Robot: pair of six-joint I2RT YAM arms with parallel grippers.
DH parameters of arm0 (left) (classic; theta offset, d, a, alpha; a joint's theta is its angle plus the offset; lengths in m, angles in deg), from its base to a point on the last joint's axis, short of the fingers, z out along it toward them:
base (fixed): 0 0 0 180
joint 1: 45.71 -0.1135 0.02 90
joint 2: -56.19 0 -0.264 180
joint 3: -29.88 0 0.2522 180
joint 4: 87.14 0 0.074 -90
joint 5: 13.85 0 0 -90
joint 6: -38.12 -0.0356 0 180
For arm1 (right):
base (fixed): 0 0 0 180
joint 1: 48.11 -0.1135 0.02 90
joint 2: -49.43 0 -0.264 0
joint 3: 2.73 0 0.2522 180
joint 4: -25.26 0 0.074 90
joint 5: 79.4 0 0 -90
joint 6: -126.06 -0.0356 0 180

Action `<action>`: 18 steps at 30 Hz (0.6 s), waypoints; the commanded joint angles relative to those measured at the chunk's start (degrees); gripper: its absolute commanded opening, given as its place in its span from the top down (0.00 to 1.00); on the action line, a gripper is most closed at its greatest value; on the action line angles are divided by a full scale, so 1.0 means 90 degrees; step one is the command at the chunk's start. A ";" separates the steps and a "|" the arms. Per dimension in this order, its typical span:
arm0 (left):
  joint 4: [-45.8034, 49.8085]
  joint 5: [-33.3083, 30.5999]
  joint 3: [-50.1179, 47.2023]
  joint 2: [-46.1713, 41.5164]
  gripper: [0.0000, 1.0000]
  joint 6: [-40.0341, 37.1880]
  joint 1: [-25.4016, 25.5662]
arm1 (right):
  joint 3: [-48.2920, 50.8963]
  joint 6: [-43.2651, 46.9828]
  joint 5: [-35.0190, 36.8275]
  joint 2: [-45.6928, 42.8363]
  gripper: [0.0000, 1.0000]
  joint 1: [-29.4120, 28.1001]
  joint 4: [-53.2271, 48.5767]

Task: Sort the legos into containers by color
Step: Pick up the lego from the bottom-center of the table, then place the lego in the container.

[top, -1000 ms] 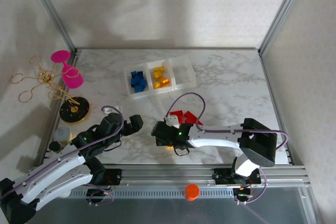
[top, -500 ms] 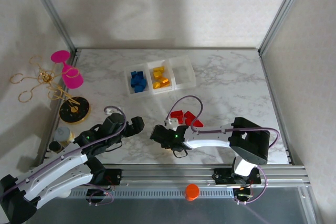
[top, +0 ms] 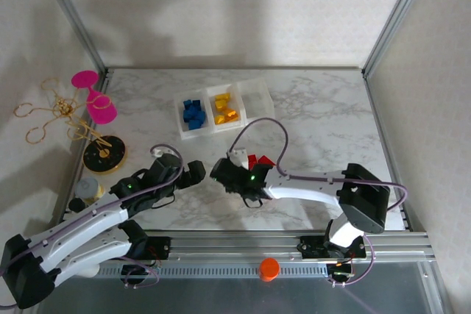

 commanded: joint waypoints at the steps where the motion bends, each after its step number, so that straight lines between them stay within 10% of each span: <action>1: -0.0160 -0.0263 0.0528 0.0334 0.00 -0.0197 -0.0025 | -0.0328 0.0985 0.0302 -0.0188 0.75 0.0522 0.0407; 18: -0.0621 -0.0475 0.1627 0.1598 0.00 -0.0728 -0.0920 | -0.2667 0.3689 -0.0837 0.2453 0.74 0.2626 0.2669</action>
